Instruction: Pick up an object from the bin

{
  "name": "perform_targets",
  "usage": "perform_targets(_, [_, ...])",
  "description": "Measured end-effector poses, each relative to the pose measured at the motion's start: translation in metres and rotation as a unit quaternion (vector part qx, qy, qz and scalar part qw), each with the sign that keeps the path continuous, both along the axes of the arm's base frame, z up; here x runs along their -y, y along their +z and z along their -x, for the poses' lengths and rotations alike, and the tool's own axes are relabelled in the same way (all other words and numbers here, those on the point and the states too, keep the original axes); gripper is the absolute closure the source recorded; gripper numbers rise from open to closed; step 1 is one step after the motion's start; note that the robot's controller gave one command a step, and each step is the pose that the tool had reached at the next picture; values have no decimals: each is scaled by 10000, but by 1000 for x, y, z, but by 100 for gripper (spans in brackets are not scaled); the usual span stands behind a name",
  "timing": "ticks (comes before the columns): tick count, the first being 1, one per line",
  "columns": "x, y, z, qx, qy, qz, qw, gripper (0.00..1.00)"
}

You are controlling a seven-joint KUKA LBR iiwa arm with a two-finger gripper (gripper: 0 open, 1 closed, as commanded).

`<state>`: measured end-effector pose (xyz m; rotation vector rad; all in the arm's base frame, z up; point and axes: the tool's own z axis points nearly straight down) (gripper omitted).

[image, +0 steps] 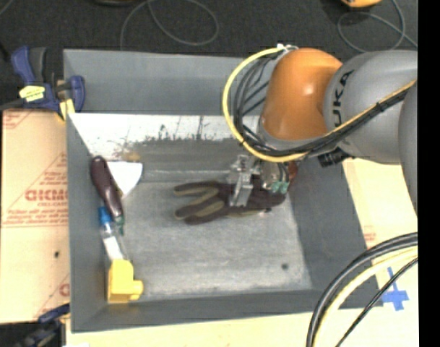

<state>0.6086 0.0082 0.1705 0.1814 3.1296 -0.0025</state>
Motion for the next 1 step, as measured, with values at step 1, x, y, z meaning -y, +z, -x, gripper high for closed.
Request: perform_targets(1, [-6,153,-10,39,38,0,10000,100])
